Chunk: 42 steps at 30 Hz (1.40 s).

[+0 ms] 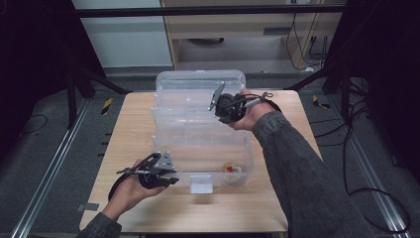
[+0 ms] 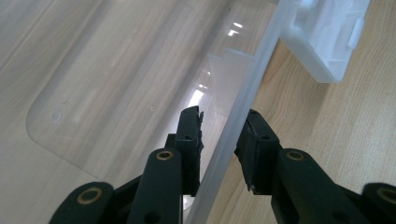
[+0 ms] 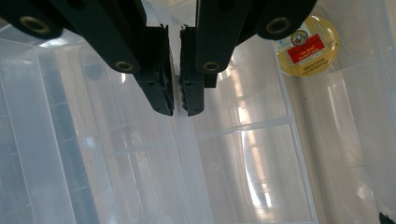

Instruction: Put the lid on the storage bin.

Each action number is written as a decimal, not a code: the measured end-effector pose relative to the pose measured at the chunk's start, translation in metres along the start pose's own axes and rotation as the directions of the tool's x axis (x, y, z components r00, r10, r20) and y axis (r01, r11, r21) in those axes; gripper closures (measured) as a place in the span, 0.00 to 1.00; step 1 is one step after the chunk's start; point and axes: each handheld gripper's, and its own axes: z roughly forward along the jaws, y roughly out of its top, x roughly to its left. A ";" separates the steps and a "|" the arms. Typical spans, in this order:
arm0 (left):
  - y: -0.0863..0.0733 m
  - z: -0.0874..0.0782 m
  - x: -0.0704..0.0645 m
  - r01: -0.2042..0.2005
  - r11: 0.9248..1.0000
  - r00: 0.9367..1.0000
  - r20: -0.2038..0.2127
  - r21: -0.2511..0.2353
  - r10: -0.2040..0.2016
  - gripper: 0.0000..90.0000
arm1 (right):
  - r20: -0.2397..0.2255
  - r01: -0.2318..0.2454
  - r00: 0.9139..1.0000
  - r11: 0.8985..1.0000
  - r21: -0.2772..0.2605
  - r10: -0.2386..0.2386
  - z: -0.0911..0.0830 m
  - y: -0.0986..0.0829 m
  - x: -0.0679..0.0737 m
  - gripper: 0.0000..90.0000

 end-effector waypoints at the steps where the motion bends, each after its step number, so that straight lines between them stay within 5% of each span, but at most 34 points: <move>1: 0.000 0.000 0.000 0.000 1.000 1.000 -0.001 0.000 0.000 0.78 | 0.001 0.004 1.000 1.000 0.001 -0.004 -0.001 0.000 0.001 0.94; 42: -0.001 0.000 -0.001 -0.003 1.000 1.000 -0.008 -0.010 0.003 0.77 | 0.062 0.018 0.998 0.999 -0.047 -0.015 -0.014 -0.010 0.038 0.93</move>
